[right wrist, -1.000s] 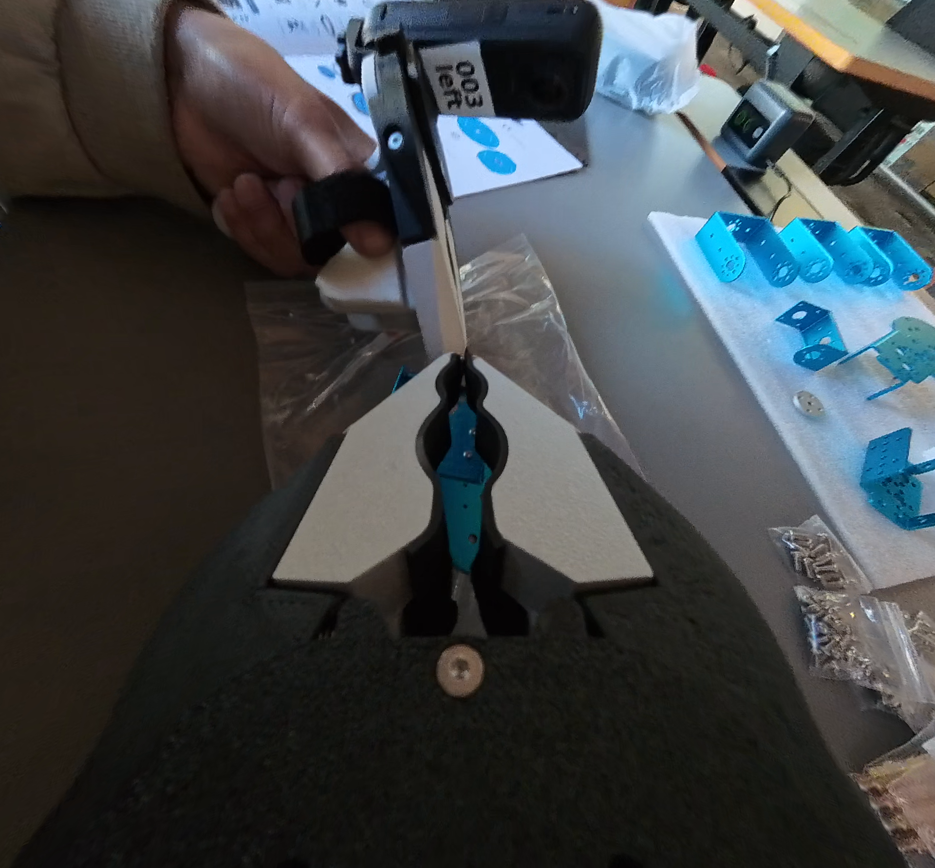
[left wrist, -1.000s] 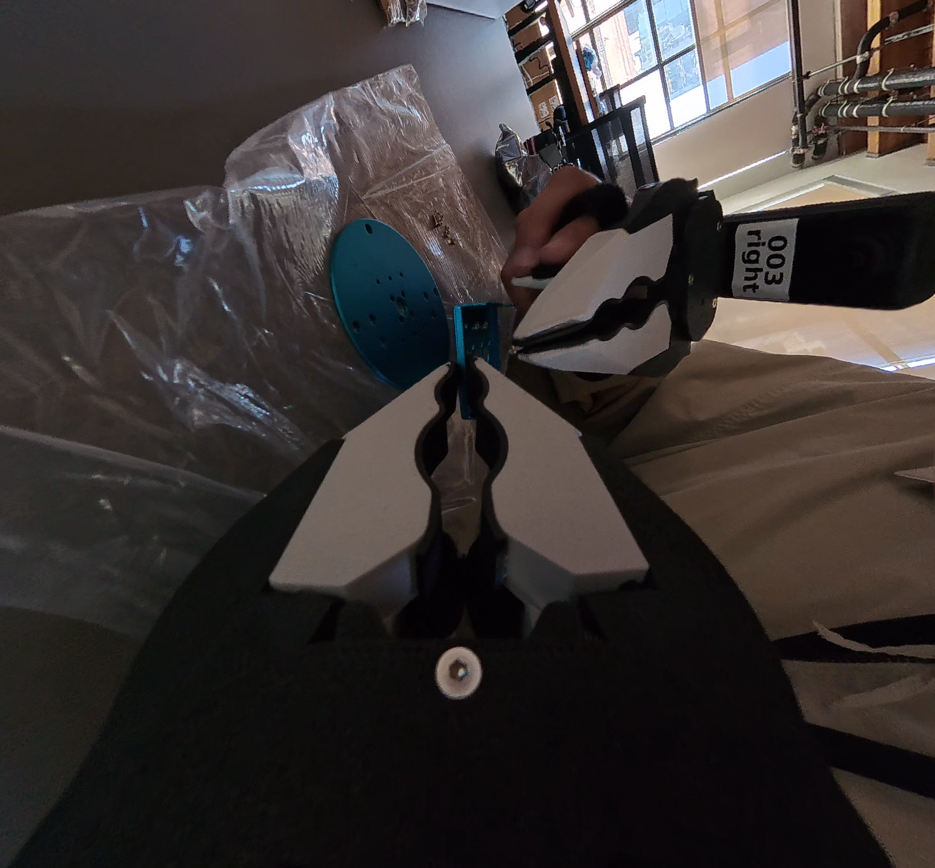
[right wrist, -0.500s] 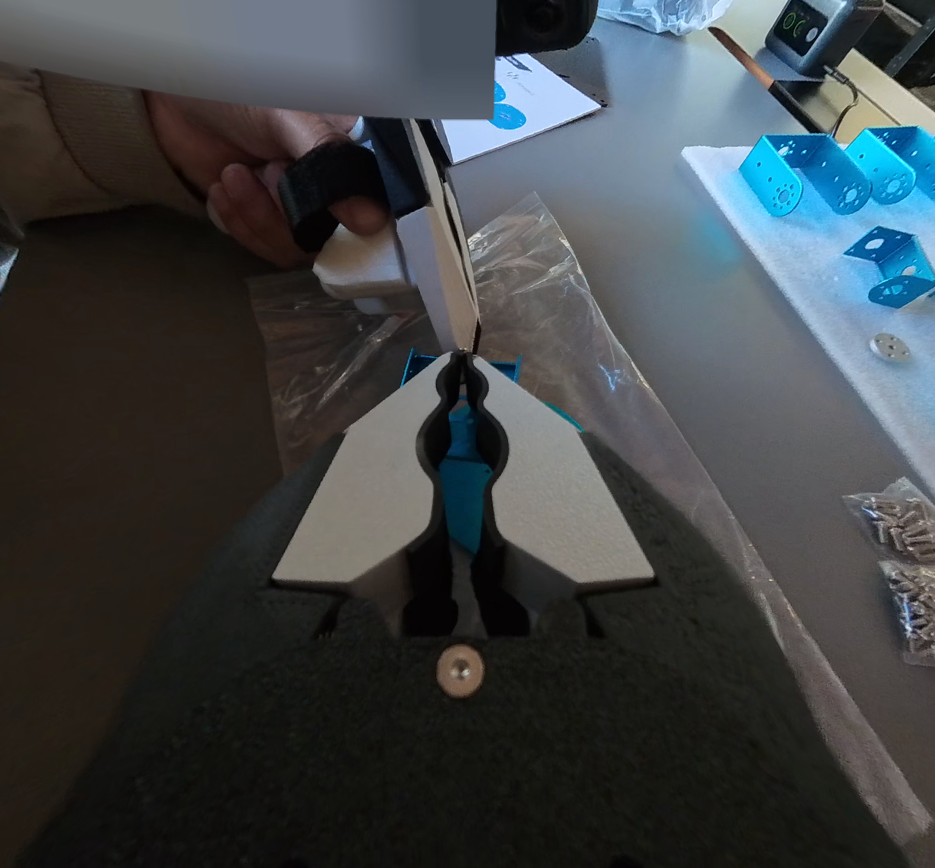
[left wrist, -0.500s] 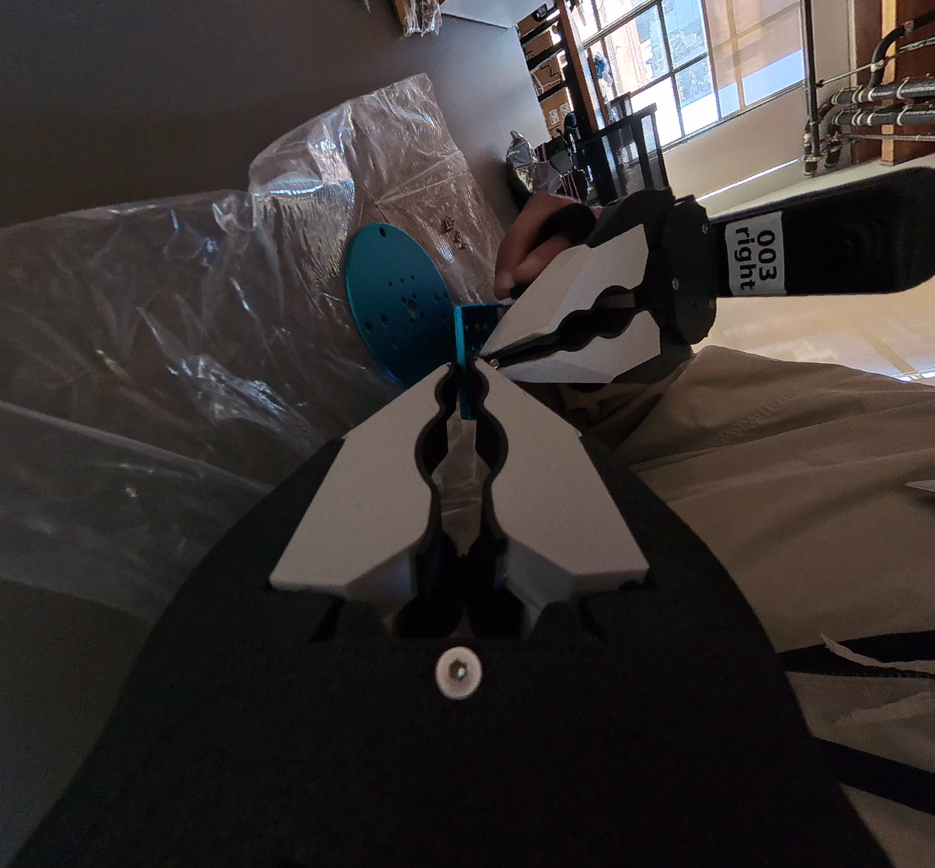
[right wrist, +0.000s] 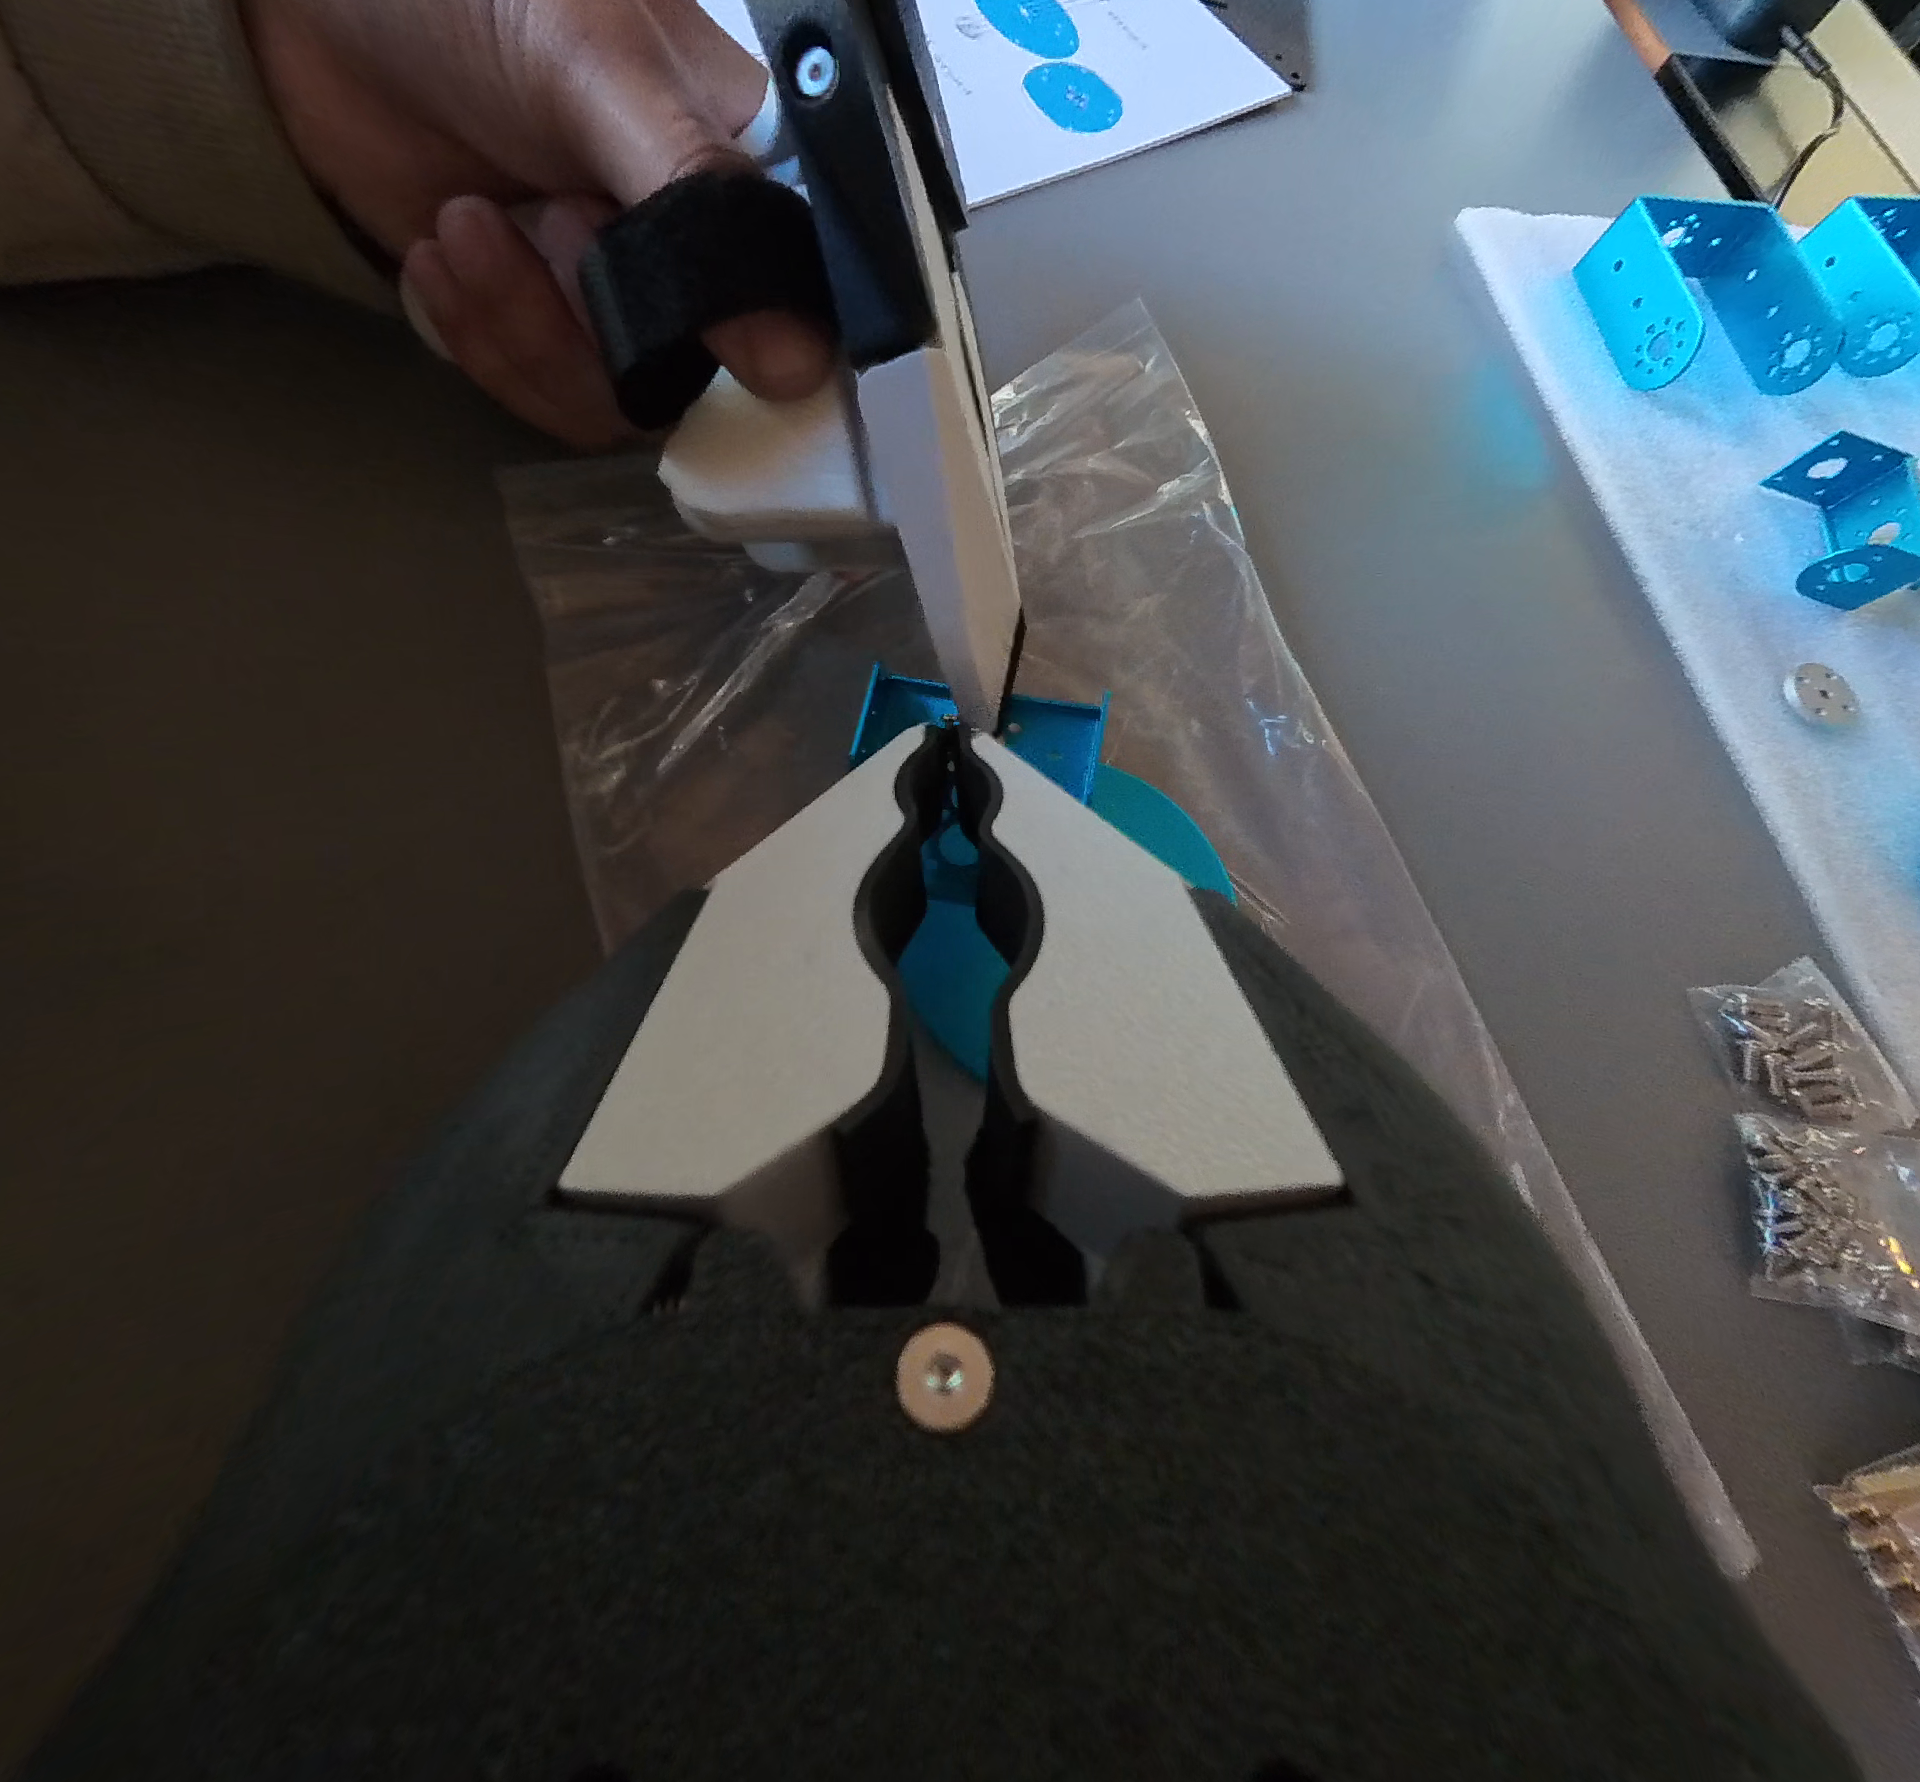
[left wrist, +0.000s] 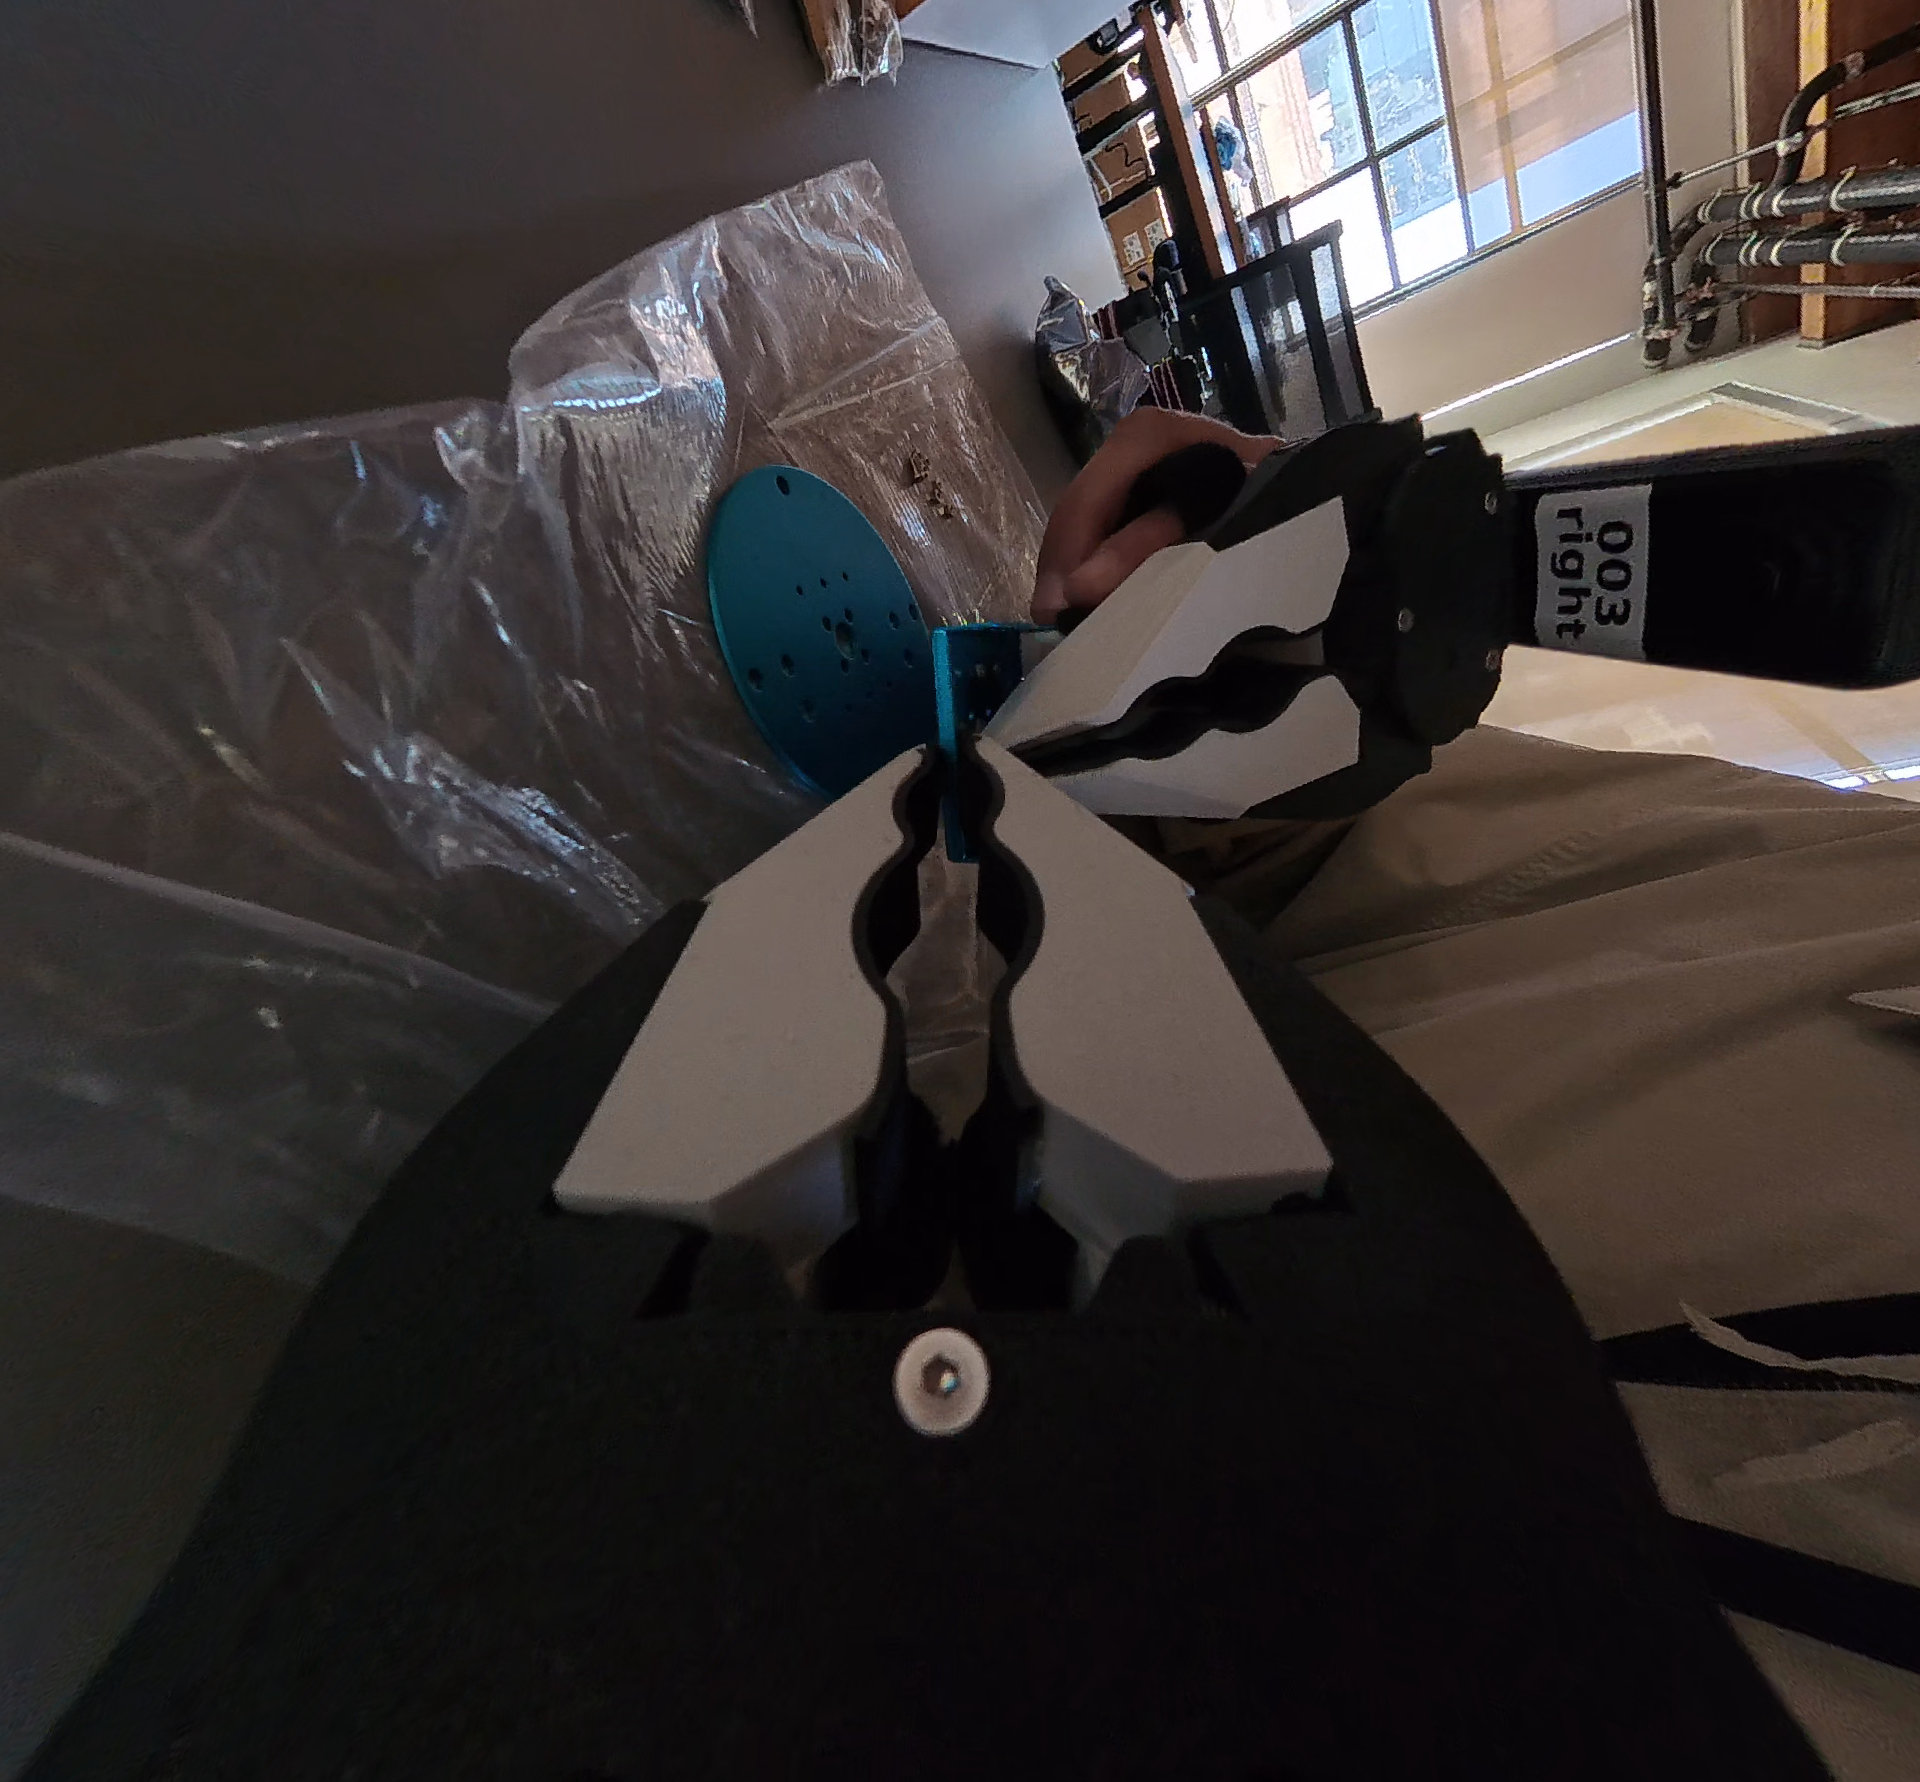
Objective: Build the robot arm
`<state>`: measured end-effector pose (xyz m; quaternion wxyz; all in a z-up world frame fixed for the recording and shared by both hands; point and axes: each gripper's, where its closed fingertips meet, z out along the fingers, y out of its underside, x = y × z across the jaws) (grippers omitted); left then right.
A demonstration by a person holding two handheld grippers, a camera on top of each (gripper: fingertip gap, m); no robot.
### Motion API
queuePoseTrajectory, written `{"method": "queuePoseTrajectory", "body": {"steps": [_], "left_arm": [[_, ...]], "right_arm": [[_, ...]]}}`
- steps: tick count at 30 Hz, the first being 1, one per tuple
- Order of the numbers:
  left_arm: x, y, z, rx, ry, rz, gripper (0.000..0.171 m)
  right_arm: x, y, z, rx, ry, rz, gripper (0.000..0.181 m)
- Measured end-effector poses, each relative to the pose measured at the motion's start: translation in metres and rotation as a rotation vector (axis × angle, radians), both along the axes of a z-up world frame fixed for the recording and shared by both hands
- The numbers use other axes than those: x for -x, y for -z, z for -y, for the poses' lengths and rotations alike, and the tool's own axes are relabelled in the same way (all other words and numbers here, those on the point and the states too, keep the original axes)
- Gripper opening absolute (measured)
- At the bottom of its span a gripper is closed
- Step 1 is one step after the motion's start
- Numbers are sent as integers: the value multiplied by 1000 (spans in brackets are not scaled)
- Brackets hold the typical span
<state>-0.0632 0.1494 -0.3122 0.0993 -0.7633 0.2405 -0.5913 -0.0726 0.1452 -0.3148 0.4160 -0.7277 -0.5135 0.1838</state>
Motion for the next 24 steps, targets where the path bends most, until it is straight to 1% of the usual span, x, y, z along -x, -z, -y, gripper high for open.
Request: {"method": "queuePoseTrajectory", "body": {"steps": [8, 16, 20, 24], "left_arm": [[0, 0, -1, 3, -5, 4, 1], [1, 1, -2, 1, -13, -7, 1], [1, 1, -4, -1, -22, -10, 1], [1, 1, -4, 6, -21, -2, 1]], "right_arm": [[-3, -6, -5, -62, 24, 13, 0], [-2, -1, -7, -75, 38, 54, 0], [-1, -1, -9, -30, 89, 62, 1], [-1, -2, -9, 75, 118, -1, 1]]}}
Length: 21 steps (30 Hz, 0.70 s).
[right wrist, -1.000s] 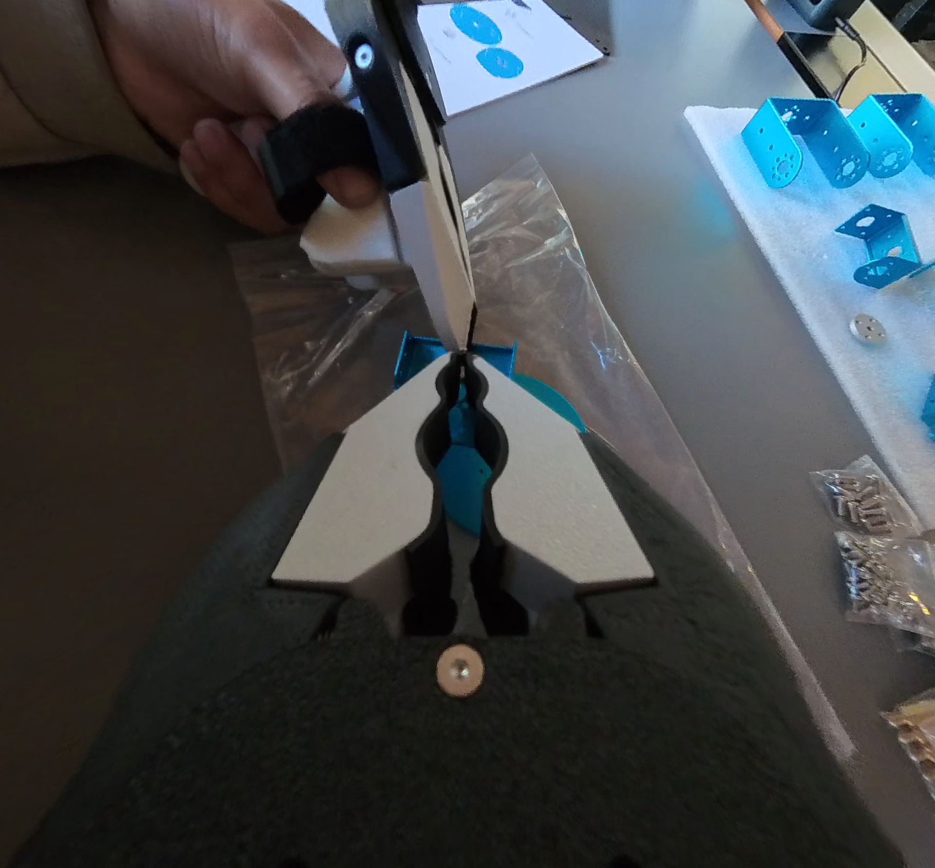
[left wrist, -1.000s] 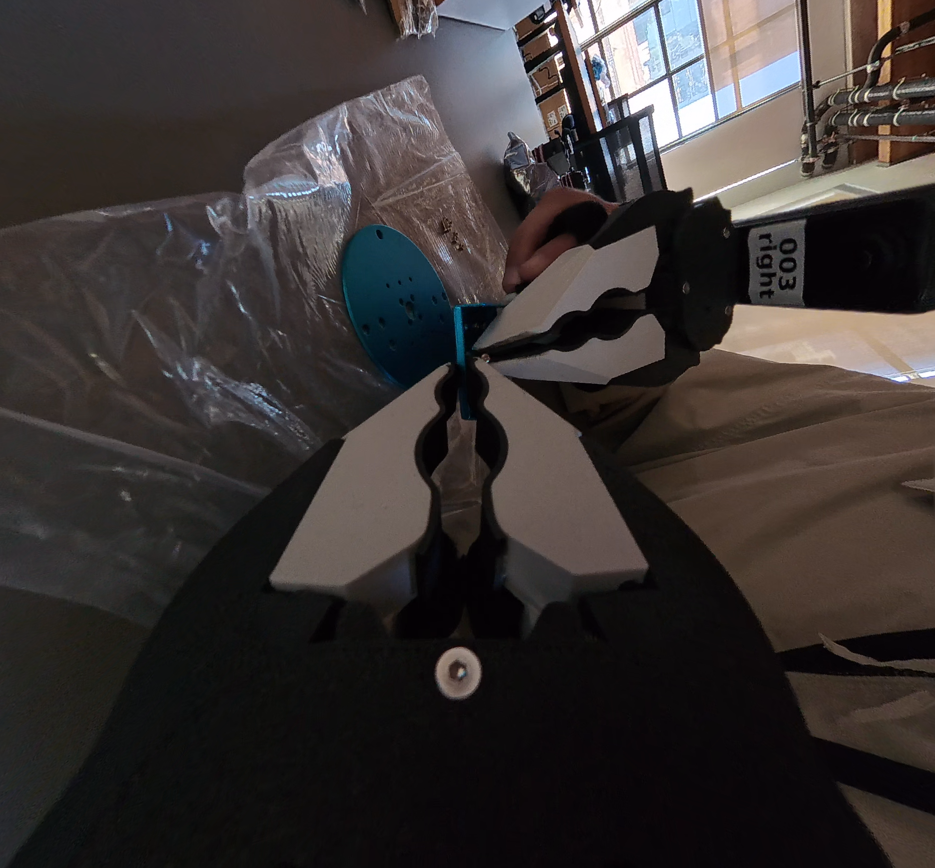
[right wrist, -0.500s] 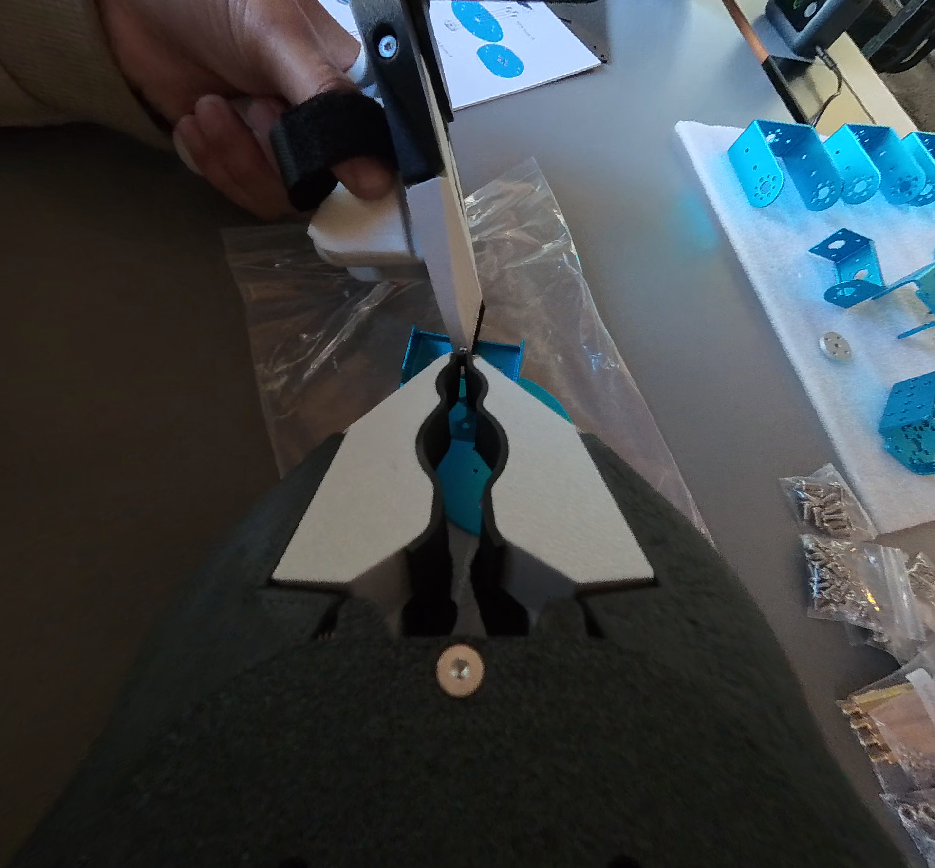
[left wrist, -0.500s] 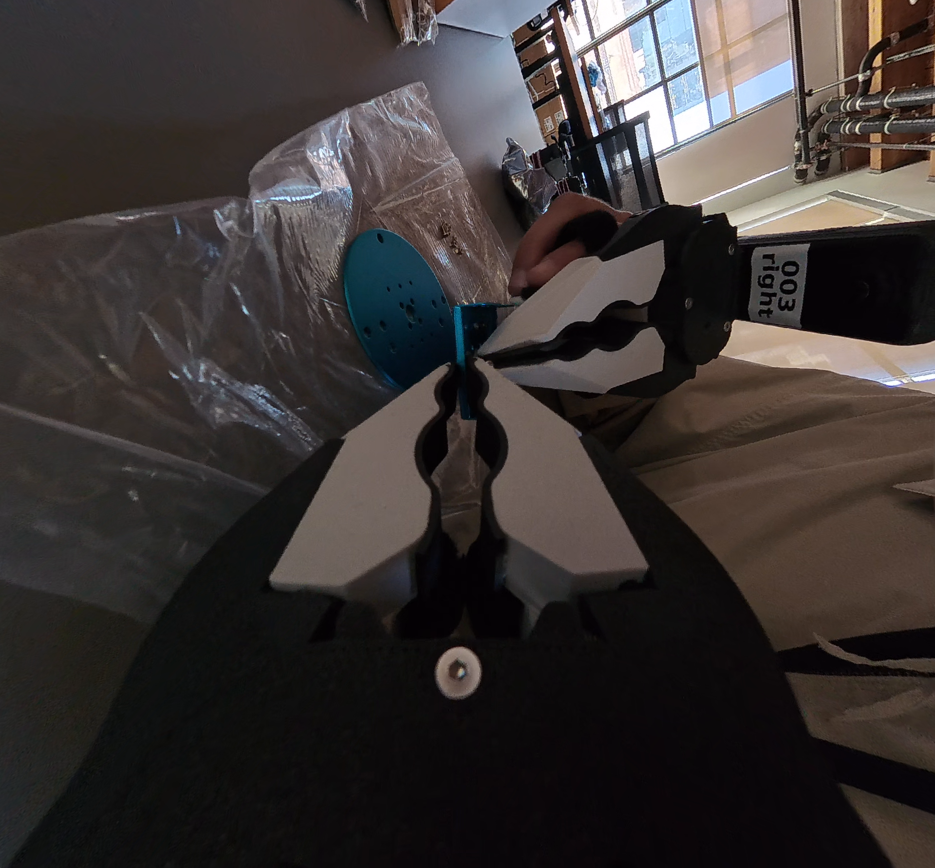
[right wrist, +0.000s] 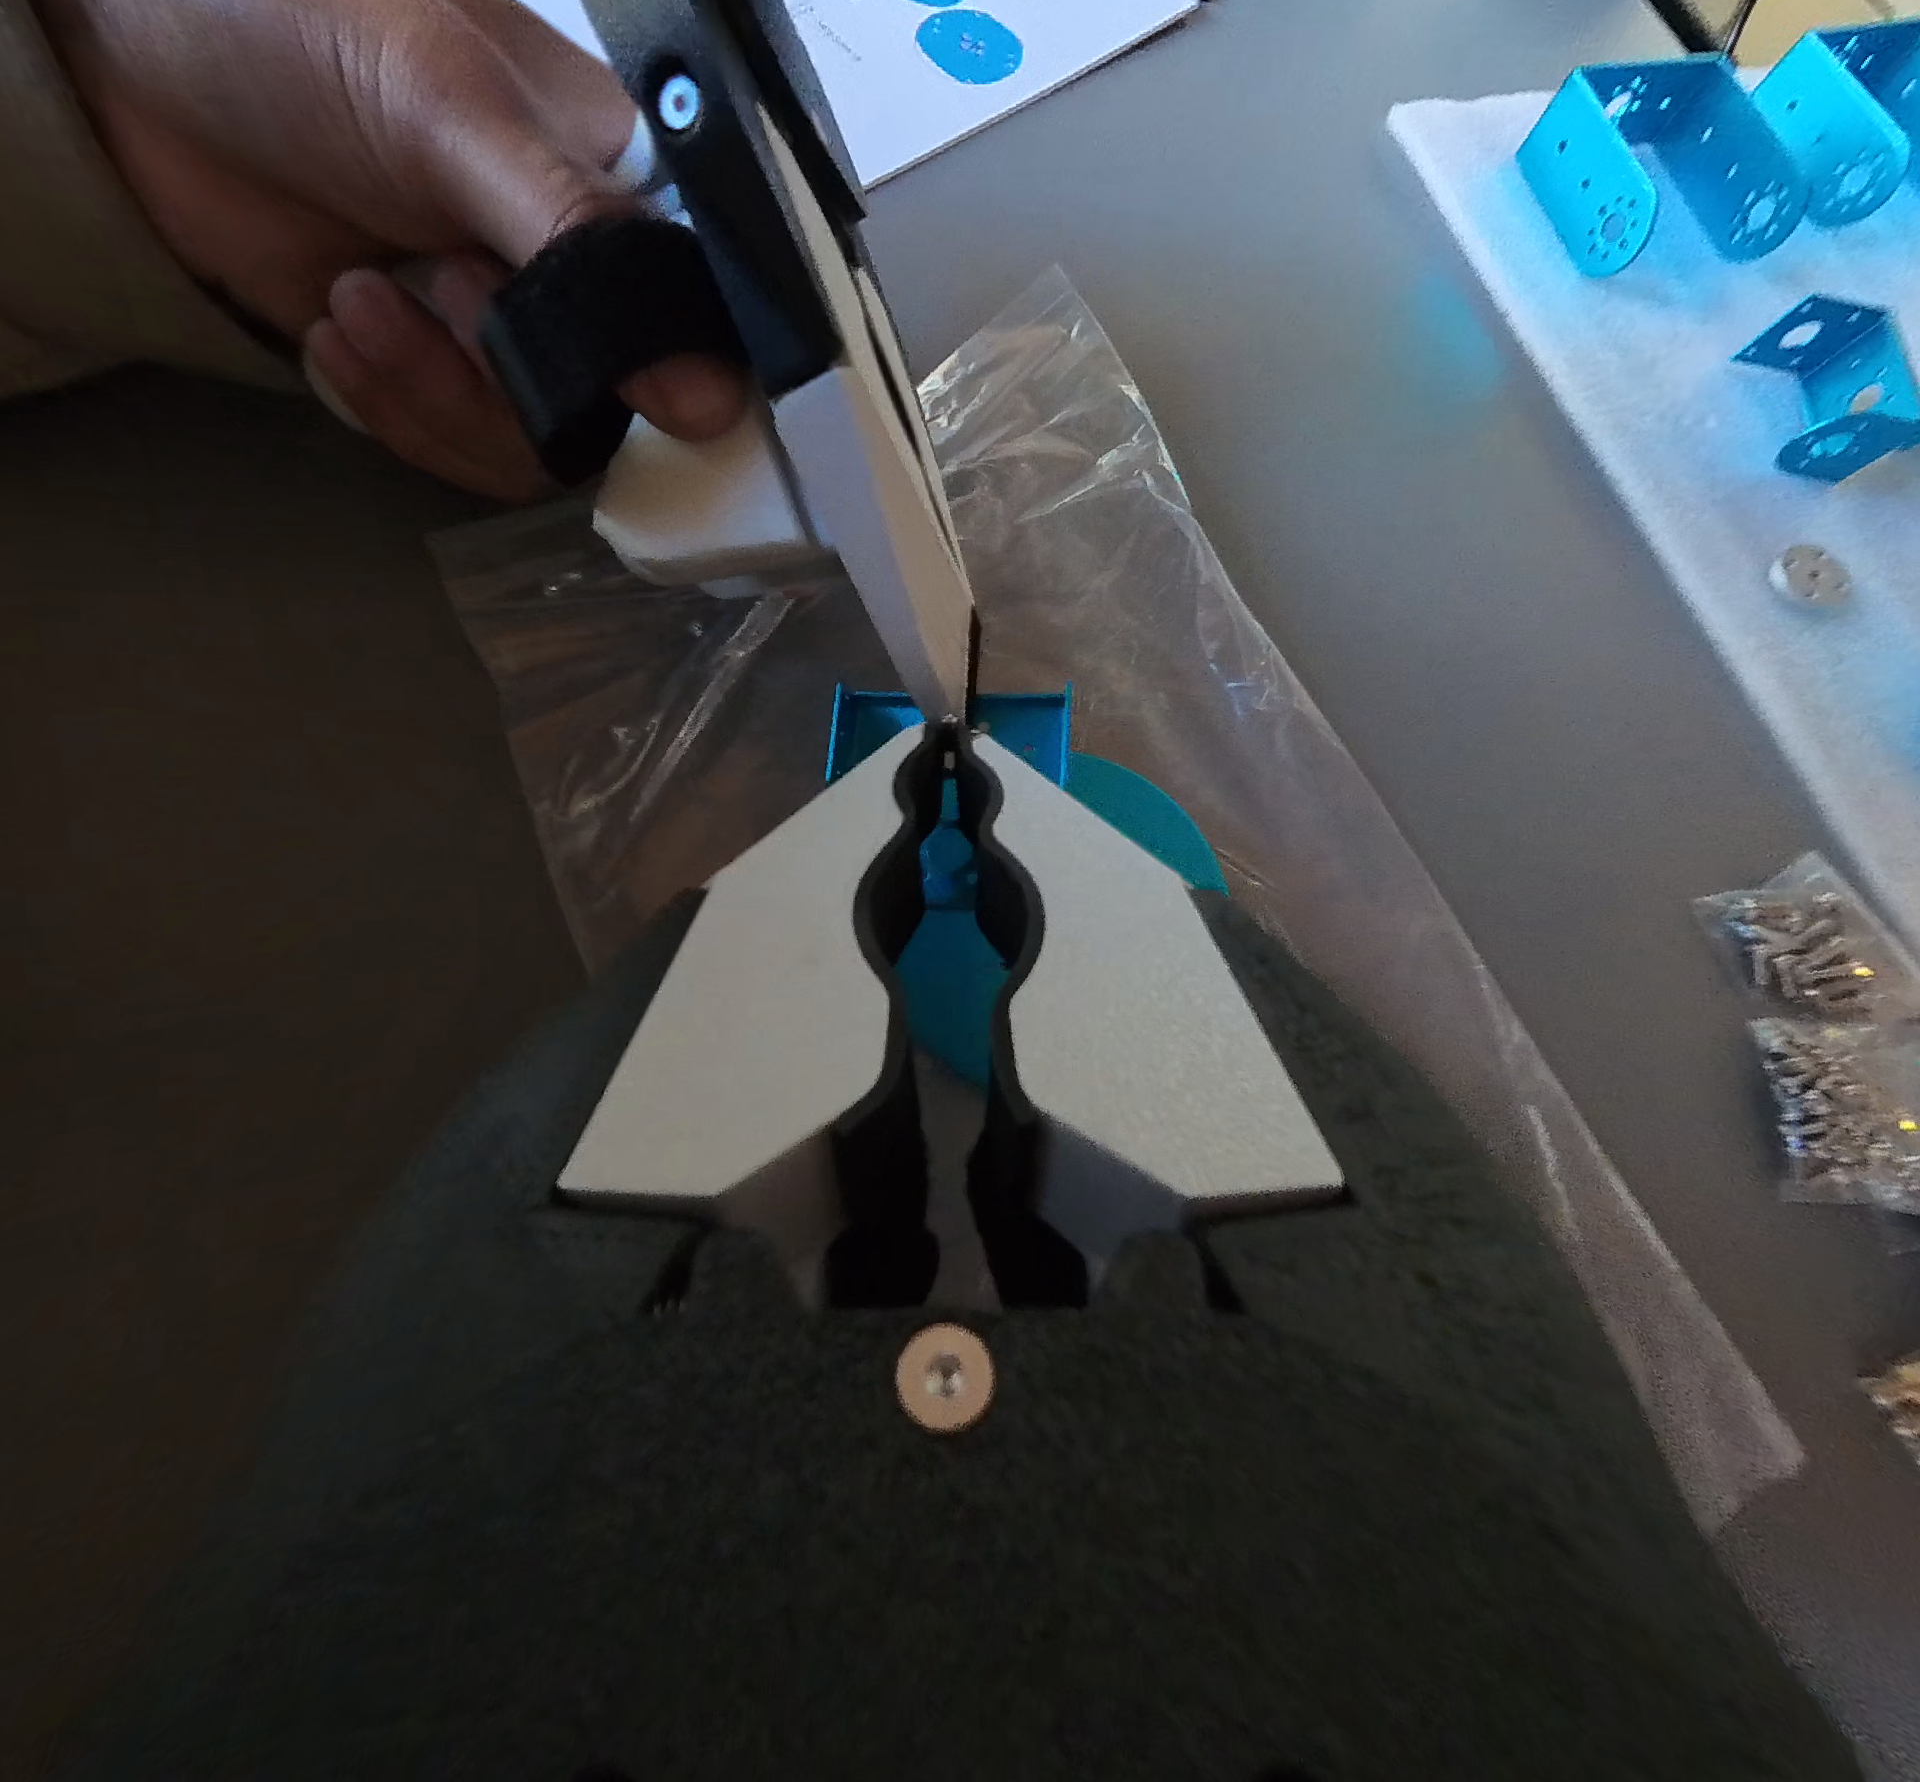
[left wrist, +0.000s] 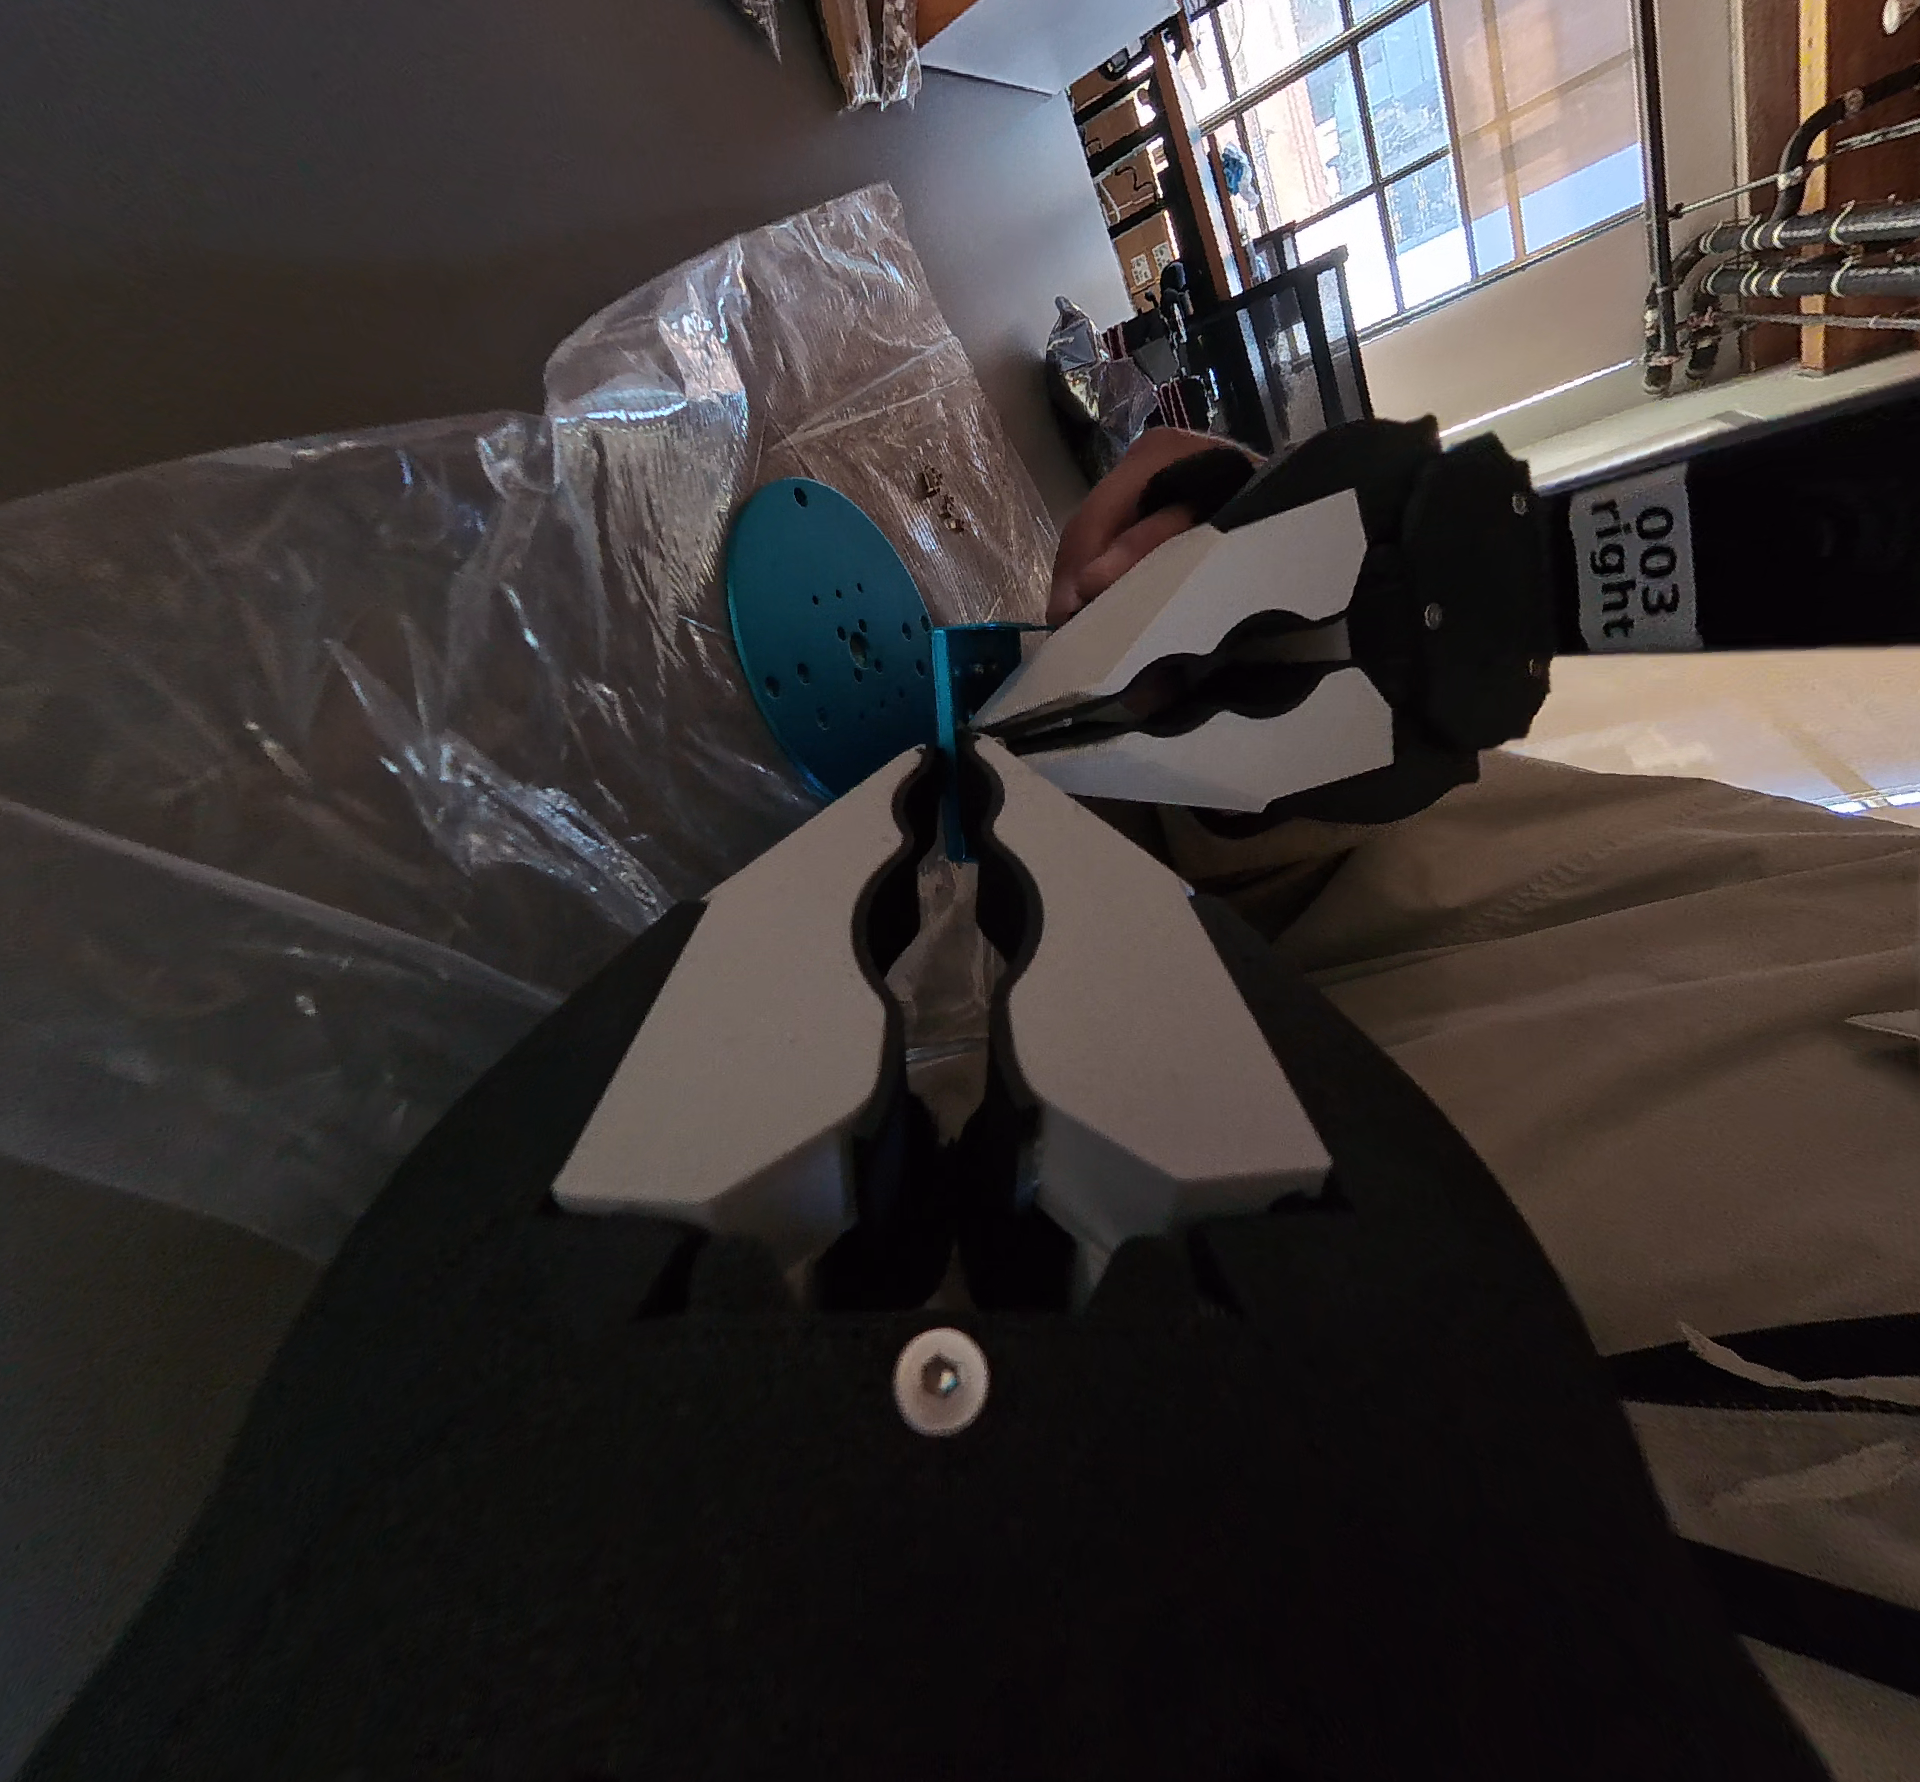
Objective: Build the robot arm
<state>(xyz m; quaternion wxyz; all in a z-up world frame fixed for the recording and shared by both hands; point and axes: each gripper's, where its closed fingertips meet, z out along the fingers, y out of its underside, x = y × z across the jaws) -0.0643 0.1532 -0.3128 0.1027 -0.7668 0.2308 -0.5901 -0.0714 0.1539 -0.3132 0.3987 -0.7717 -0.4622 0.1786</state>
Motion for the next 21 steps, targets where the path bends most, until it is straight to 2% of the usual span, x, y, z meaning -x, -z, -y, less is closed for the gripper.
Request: {"method": "queuePoseTrajectory", "body": {"steps": [7, 13, 16, 18, 21], "left_arm": [[0, 1, 0, 0, -2, -7, 1], [0, 0, -1, 11, -6, 5, 1], [1, -2, -3, 33, -16, 23, 1], [2, -3, -3, 44, -18, 32, 1], [2, -4, -2, 48, -14, 38, 1]], "right_arm": [[1, 1, 0, 23, -9, -36, 1], [-1, -1, -3, -177, -73, 55, 0], [4, -5, 1, -287, -142, 35, 0], [8, -4, 6, -307, -188, -8, 0], [7, -2, 5, -274, -174, -27, 0]]}}
